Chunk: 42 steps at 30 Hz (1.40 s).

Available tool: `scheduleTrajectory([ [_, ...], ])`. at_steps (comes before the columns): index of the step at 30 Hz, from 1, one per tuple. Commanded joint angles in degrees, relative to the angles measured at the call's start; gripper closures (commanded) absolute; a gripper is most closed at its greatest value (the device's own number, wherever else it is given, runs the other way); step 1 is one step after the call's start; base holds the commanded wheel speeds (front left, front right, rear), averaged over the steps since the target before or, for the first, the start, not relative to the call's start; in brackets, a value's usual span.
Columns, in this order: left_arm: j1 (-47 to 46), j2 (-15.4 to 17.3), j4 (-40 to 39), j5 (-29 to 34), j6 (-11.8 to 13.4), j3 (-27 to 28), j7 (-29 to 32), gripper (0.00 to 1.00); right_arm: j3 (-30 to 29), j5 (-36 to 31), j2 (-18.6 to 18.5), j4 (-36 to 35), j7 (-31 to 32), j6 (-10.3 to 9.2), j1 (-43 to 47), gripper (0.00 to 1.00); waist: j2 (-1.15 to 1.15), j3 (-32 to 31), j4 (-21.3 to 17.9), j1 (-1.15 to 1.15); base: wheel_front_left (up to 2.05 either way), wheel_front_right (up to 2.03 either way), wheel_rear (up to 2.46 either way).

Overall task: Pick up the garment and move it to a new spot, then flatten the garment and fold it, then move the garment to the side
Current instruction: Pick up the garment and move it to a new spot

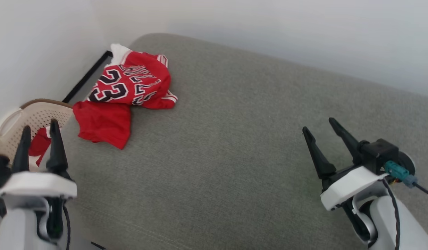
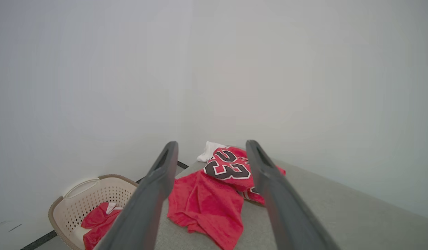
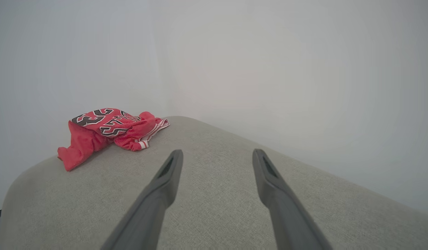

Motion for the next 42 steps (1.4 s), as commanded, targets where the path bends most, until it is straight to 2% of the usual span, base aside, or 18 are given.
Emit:
scheduleTrajectory([
  [1,-2.5,0.8,1.9,-0.8,-0.2,-0.7,-0.3,0.00,-0.3,-0.5,-0.4,-0.7,0.6,-0.02,-1.1,0.00,0.00,1.6,-1.2,0.00,0.00,0.00,0.00],
  [8,-12.6,5.0,10.4,-4.4,-0.2,-4.0,-0.3,0.00,-0.9,-2.0,-1.8,-4.8,3.8,-0.03,-2.6,0.00,0.00,6.9,-3.6,0.00,0.00,0.00,0.00],
  [17,-24.3,8.9,20.9,-9.4,-0.2,-9.5,-0.3,0.00,-2.2,-3.5,-3.7,-11.4,7.7,-0.02,-4.4,0.00,0.00,13.5,-5.1,0.00,0.00,0.00,0.00],
  [27,-35.1,10.8,34.4,-14.1,-0.2,-15.3,0.0,0.00,-2.9,-5.6,-5.0,-18.9,12.5,-0.03,-6.0,0.00,0.00,20.2,-6.1,0.00,0.00,0.00,0.00],
  [36,-44.7,11.4,48.9,-17.1,-0.2,-17.5,8.2,0.00,-2.8,-6.6,-6.2,-24.6,17.0,-0.02,-8.0,0.00,0.00,25.4,-7.6,0.00,0.00,0.00,0.00],
  [42,-47.1,11.3,52.5,-18.7,0.6,-17.0,14.6,0.00,-2.4,-7.2,-6.6,-27.2,19.0,-0.02,-8.7,0.00,0.00,27.7,-8.5,0.00,0.00,0.00,0.00],
])
